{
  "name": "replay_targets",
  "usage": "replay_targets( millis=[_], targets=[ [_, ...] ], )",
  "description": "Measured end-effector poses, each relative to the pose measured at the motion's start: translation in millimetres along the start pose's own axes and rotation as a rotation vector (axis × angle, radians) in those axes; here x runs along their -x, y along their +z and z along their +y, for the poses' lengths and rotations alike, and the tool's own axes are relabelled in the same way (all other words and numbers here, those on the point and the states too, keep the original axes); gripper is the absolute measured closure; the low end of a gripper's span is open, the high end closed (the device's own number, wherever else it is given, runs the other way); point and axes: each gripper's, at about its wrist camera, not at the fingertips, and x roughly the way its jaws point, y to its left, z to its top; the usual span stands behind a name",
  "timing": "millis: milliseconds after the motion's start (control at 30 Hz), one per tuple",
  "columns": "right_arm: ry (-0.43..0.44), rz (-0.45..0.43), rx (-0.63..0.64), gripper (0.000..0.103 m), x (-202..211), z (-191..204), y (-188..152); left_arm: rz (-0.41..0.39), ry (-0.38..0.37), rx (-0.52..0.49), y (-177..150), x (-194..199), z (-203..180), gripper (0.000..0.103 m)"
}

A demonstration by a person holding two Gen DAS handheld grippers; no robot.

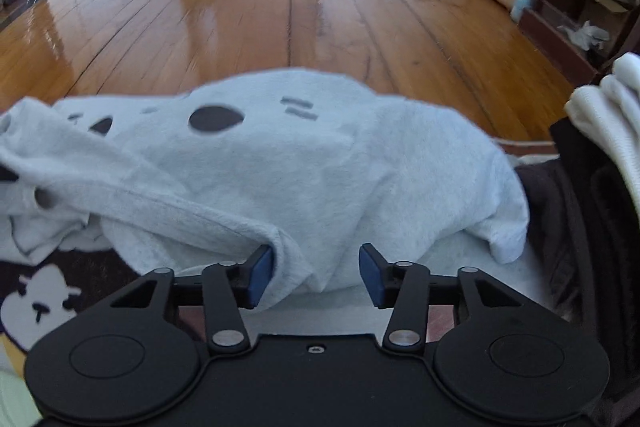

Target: Fold clothes

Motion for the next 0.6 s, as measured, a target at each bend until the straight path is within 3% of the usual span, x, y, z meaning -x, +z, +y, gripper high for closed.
replay_targets(
  millis=[167, 200, 233, 333, 400, 600],
  targets=[
    [0.07, 0.1, -0.04, 0.051, -24, 0, -10, -0.017, -0.049, 0.005, 0, 11, 1, 0.1],
    [0.098, 0.1, -0.038, 0.062, -25, 1, -12, -0.021, -0.079, 0.028, 2, 14, 3, 0.1],
    [0.103, 0.086, -0.006, 0.098, -23, 4, -12, -0.031, -0.109, 0.052, 4, 19, 5, 0.1],
    [0.031, -0.019, 0.194, 0.099, 1, 26, -1, -0.101, -0.162, 0.062, 12, 43, 6, 0.1],
    [-0.008, -0.122, 0.218, 0.099, 32, 29, 12, -0.146, -0.196, 0.05, 14, 64, 3, 0.1],
    [0.114, -0.336, -0.067, 0.099, 157, -10, 14, -0.117, -0.363, 0.073, -5, 130, -6, 0.1]
  ],
)
